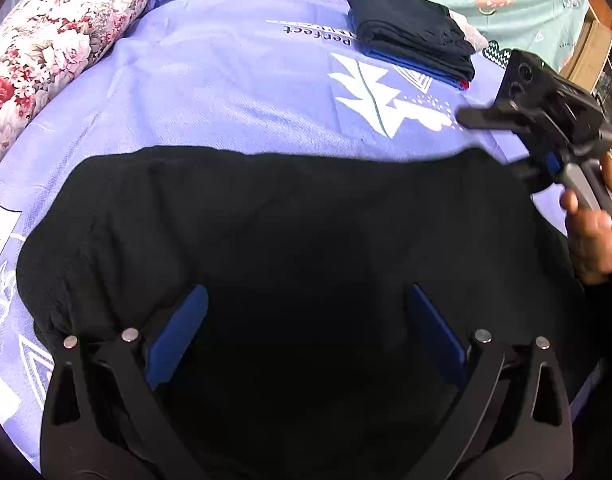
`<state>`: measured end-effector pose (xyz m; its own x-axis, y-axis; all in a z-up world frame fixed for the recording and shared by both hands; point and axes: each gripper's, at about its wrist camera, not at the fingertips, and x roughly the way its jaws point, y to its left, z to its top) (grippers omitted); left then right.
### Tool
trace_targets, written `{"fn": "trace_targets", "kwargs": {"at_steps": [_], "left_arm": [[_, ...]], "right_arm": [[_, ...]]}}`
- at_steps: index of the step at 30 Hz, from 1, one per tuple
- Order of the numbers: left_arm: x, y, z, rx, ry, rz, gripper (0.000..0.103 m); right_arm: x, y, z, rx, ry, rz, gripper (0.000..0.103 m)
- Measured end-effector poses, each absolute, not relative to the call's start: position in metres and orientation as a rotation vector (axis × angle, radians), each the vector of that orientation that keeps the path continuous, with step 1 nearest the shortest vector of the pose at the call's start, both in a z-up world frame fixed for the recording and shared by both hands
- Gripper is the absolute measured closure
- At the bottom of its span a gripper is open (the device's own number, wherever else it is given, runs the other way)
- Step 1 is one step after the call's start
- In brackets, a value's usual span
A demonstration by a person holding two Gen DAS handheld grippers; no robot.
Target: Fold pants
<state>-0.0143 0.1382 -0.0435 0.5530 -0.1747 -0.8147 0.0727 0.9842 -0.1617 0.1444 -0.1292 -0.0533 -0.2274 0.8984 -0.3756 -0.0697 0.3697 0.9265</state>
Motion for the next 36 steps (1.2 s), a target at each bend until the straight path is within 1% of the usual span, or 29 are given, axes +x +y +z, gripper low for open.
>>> {"fn": "trace_targets", "kwargs": {"at_steps": [2,4,9,11,13,15,16,17,18,20,22,24,25,26,27,28,29,31,33,36], "left_arm": [[-0.015,0.138,-0.044,-0.112,0.974,-0.151,0.002],[-0.014,0.138,-0.045,-0.11,0.981,-0.15,0.002],[-0.011,0.134,-0.047,-0.073,0.999,-0.134,0.002],[-0.011,0.134,-0.048,-0.07,1.002,-0.13,0.002],[-0.011,0.133,-0.047,-0.066,1.001,-0.126,0.002],[-0.015,0.135,-0.043,-0.068,0.977,-0.11,0.002],[-0.019,0.137,-0.038,-0.073,0.951,-0.106,0.002],[-0.026,0.139,-0.032,-0.09,0.909,-0.116,0.002],[-0.03,0.139,-0.029,-0.098,0.894,-0.128,0.002],[-0.037,0.136,-0.031,-0.062,0.895,-0.13,0.002],[-0.034,0.129,-0.049,0.043,0.966,-0.072,0.002],[-0.032,0.136,-0.046,-0.009,0.973,-0.069,0.002],[-0.032,0.138,-0.044,-0.024,0.972,-0.064,0.002],[-0.033,0.137,-0.042,-0.031,0.967,-0.058,0.002],[-0.033,0.135,-0.041,-0.034,0.962,-0.059,0.002],[-0.034,0.133,-0.039,-0.038,0.954,-0.073,0.002],[-0.036,0.129,-0.037,-0.039,0.944,-0.092,0.002],[-0.041,0.115,-0.03,-0.017,0.909,-0.132,0.002],[-0.041,0.101,-0.025,0.009,0.89,-0.165,0.002],[-0.04,0.08,-0.02,0.036,0.868,-0.206,0.002]], "right_arm": [[0.149,-0.136,-0.056,0.811,1.495,1.074,0.065],[0.15,-0.139,-0.057,0.766,1.494,1.037,0.074],[0.166,-0.159,-0.051,0.704,1.478,0.935,0.074],[0.171,-0.178,-0.034,0.634,1.389,0.84,0.074],[0.172,-0.193,-0.018,0.624,1.32,0.799,0.074],[0.165,-0.197,-0.002,0.599,1.281,0.788,0.073],[0.152,-0.194,0.009,0.57,1.27,0.812,0.07],[0.145,-0.19,0.012,0.553,1.268,0.822,0.064],[0.126,-0.181,0.014,0.513,1.277,0.835,0.062],[0.105,-0.167,0.004,0.451,1.323,0.823,0.061],[0.087,-0.156,-0.023,0.372,1.386,0.738,0.061],[0.084,-0.159,-0.046,0.357,1.399,0.68,0.077],[0.084,-0.167,-0.046,0.365,1.373,0.654,0.084],[0.082,-0.174,-0.042,0.373,1.347,0.625,0.079],[0.075,-0.187,-0.029,0.404,1.286,0.615,0.079],[0.065,-0.204,-0.011,0.415,1.215,0.613,0.075],[0.051,-0.224,0.007,0.405,1.144,0.582,0.068],[0.021,-0.273,0.031,0.374,1.028,0.471,0.064],[-0.007,-0.331,0.044,0.333,0.978,0.299,0.064],[-0.046,-0.416,0.055,0.227,0.97,-0.012,0.063]]}}
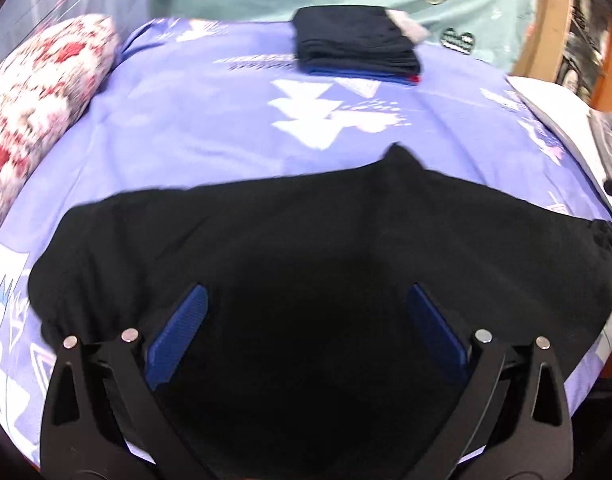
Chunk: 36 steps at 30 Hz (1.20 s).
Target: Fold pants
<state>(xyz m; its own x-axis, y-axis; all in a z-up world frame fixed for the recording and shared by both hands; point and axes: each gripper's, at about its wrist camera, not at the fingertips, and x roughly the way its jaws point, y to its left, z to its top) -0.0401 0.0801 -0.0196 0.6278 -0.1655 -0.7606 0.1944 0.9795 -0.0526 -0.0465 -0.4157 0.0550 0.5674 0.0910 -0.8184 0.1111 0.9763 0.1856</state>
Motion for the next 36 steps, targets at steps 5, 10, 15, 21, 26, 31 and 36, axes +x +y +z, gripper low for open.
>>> {"fn": "trace_targets", "kwargs": {"at_steps": [5,10,15,21,26,31,36], "left_arm": [[-0.035,0.061,-0.016,0.053,0.843,-0.228,0.002],[-0.029,0.072,-0.022,-0.011,0.874,-0.218,0.002],[-0.024,0.092,-0.029,-0.129,0.91,-0.184,0.002],[-0.023,0.095,-0.032,-0.152,0.919,-0.177,0.002],[-0.026,0.093,-0.031,-0.136,0.908,-0.182,0.002],[-0.024,0.095,-0.033,-0.149,0.921,-0.195,0.002],[-0.023,0.092,-0.034,-0.147,0.926,-0.208,0.002]], "right_arm": [[-0.077,-0.51,0.043,-0.044,1.085,-0.354,0.041],[-0.067,-0.523,0.004,-0.066,1.206,-0.285,0.036],[-0.062,-0.522,0.006,-0.039,1.202,-0.207,0.09],[-0.067,-0.534,0.023,0.029,1.095,-0.218,0.091],[-0.075,-0.541,-0.007,0.017,1.139,-0.251,0.075],[-0.111,-0.57,0.029,0.21,1.039,-0.332,0.042],[-0.144,-0.586,0.034,0.541,1.093,-0.229,0.041]]}}
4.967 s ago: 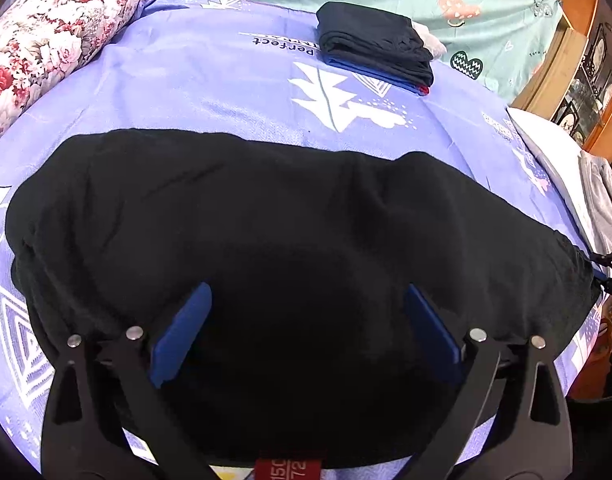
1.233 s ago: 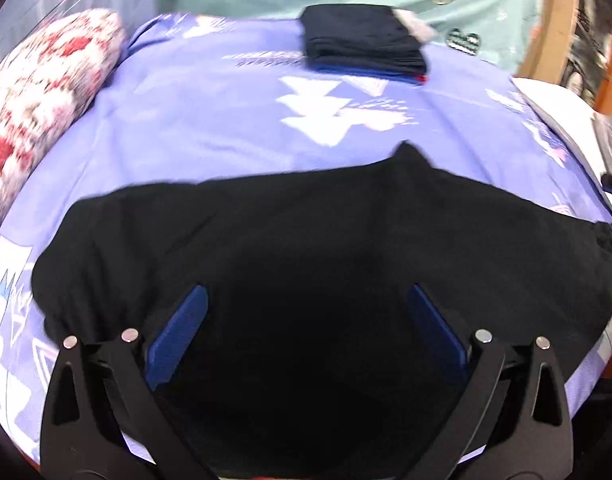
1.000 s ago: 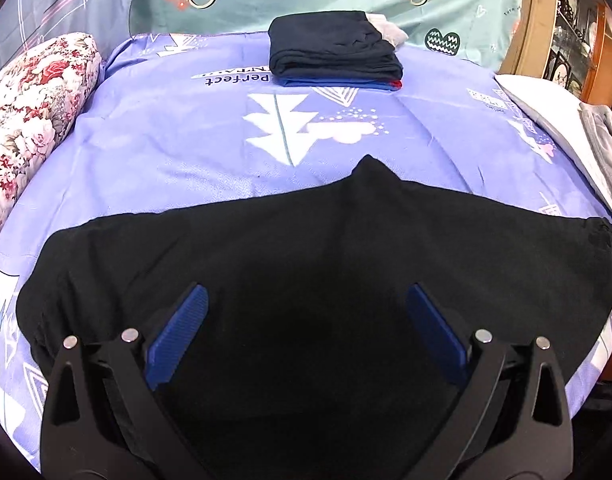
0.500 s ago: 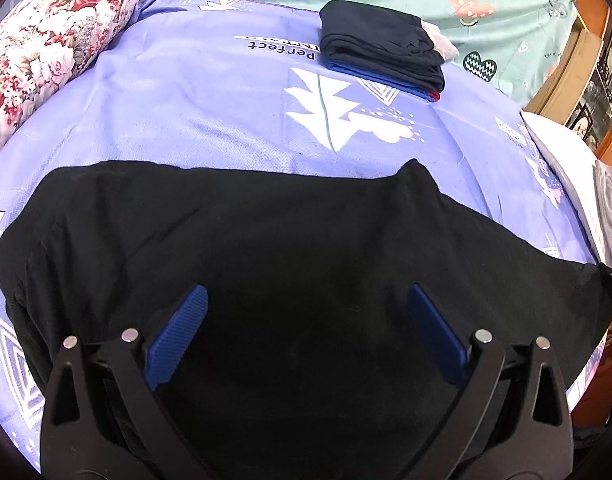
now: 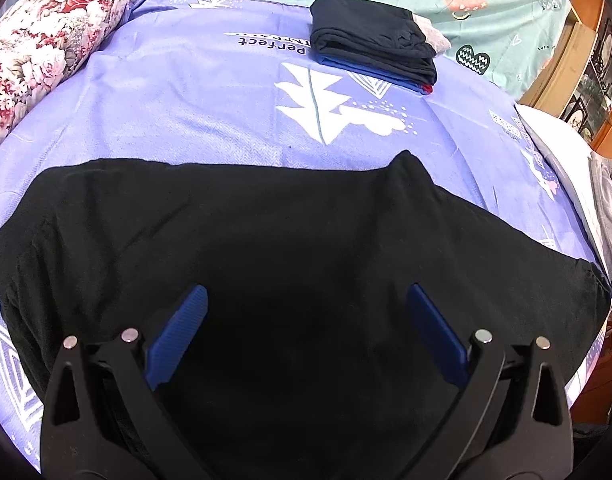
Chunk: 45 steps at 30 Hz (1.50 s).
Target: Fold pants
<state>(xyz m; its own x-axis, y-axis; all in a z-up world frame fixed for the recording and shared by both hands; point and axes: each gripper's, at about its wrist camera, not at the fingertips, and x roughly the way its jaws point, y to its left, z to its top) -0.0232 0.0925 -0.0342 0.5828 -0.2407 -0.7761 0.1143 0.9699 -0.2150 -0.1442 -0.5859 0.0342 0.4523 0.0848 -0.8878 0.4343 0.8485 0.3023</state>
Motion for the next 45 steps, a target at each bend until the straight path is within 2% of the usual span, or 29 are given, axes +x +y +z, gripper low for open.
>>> {"fn": "trace_targets", "kwargs": {"at_steps": [11,15,21,23,24,25,26,27,30,34,36,37,39,40,43,45], "left_arm": [[-0.031,0.097,-0.032,-0.181,0.888,-0.216,0.002],[-0.032,0.097,-0.032,-0.184,0.883,-0.222,0.002],[-0.033,0.097,-0.031,-0.188,0.876,-0.232,0.002],[-0.034,0.099,-0.03,-0.197,0.87,-0.236,0.002],[-0.034,0.099,-0.03,-0.2,0.868,-0.237,0.002],[-0.035,0.1,-0.03,-0.204,0.865,-0.239,0.002],[-0.035,0.1,-0.03,-0.208,0.864,-0.243,0.002],[-0.035,0.1,-0.03,-0.211,0.865,-0.246,0.002],[-0.033,0.099,-0.031,-0.213,0.876,-0.254,0.002],[-0.034,0.1,-0.031,-0.214,0.867,-0.255,0.002],[-0.036,0.102,-0.03,-0.223,0.856,-0.254,0.002],[-0.036,0.102,-0.03,-0.228,0.854,-0.252,0.002],[-0.034,0.103,-0.031,-0.234,0.862,-0.246,0.002],[-0.034,0.104,-0.032,-0.24,0.866,-0.246,0.002],[-0.035,0.109,-0.032,-0.263,0.859,-0.248,0.002],[-0.035,0.112,-0.032,-0.283,0.855,-0.259,0.002]], "right_arm": [[-0.121,-0.567,0.013,0.582,1.236,-0.207,0.039],[-0.129,-0.555,0.016,0.724,1.225,-0.111,0.039],[-0.128,-0.548,0.014,0.765,1.186,-0.141,0.04],[-0.127,-0.55,0.008,0.739,1.16,-0.194,0.056],[-0.126,-0.551,0.006,0.735,1.152,-0.201,0.059],[-0.126,-0.551,0.004,0.73,1.142,-0.208,0.067],[-0.13,-0.547,0.006,0.72,1.113,-0.209,0.081],[-0.129,-0.542,0.008,0.683,1.099,-0.208,0.085],[-0.13,-0.506,0.039,0.476,0.996,-0.202,0.088],[-0.114,-0.395,0.102,0.137,0.852,-0.015,0.088],[-0.104,-0.332,0.111,0.039,0.845,0.143,0.088],[-0.1,-0.309,0.108,0.01,0.858,0.199,0.088],[-0.087,-0.251,0.081,-0.071,0.924,0.326,0.079],[-0.081,-0.227,0.061,-0.109,0.964,0.363,0.067],[-0.079,-0.186,0.007,-0.246,1.087,0.404,0.062],[-0.088,-0.182,0.011,-0.335,1.019,0.385,0.058]]}}
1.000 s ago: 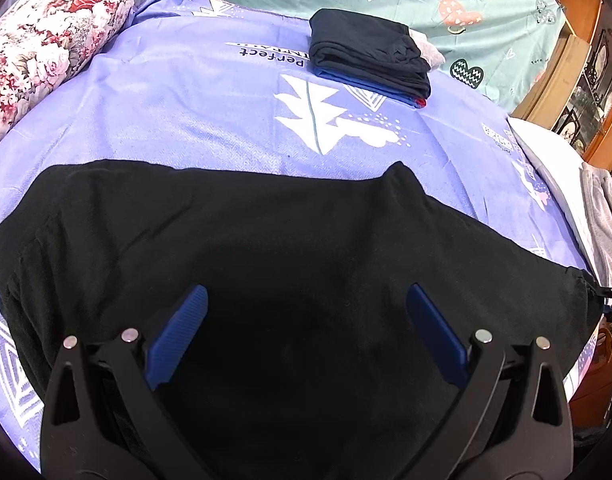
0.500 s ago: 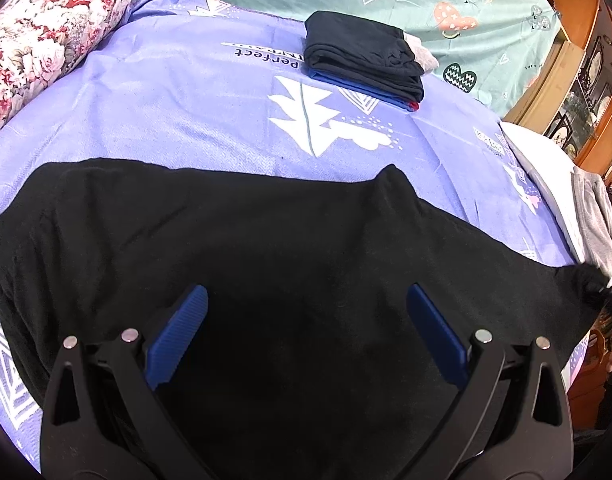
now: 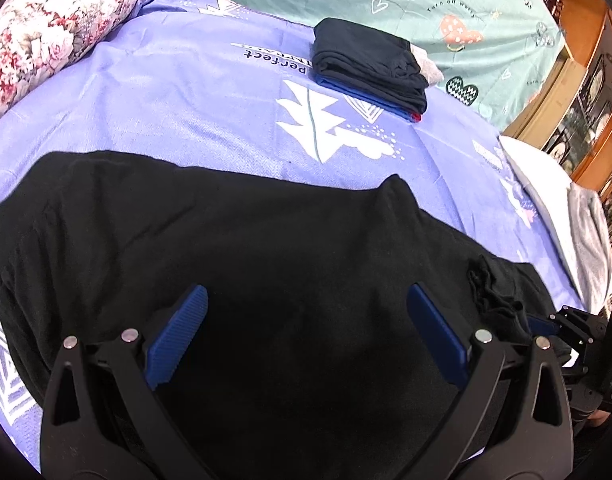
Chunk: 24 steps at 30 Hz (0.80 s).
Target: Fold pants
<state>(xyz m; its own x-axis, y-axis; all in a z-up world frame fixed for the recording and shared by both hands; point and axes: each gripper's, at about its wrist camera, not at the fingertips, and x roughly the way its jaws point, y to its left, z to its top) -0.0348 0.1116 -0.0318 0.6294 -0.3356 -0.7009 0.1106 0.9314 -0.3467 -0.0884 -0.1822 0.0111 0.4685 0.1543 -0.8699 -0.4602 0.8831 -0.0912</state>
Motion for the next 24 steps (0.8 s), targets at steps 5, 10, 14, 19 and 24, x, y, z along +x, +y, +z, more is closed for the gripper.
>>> {"fn": "trace_targets", "kwargs": {"at_steps": [5,10,14,19,24], "left_arm": [[-0.033,0.111,-0.033,-0.293,0.86,-0.275,0.002],[-0.036,0.115,-0.031,-0.316,0.839,-0.281,0.002],[-0.034,0.115,-0.031,-0.321,0.847,-0.278,0.002],[-0.035,0.12,-0.031,-0.342,0.851,-0.283,0.002],[-0.062,0.167,-0.012,-0.488,0.796,-0.28,0.002]], "right_arm": [[-0.084,-0.2,0.021,-0.364,0.987,0.343,0.058],[-0.089,-0.187,0.034,-0.36,0.96,0.391,0.092],[-0.084,-0.166,0.07,-0.347,0.891,0.451,0.085],[-0.076,-0.14,0.011,-0.437,1.073,0.483,0.048],[-0.09,-0.15,0.05,-0.316,0.989,0.601,0.041]]}}
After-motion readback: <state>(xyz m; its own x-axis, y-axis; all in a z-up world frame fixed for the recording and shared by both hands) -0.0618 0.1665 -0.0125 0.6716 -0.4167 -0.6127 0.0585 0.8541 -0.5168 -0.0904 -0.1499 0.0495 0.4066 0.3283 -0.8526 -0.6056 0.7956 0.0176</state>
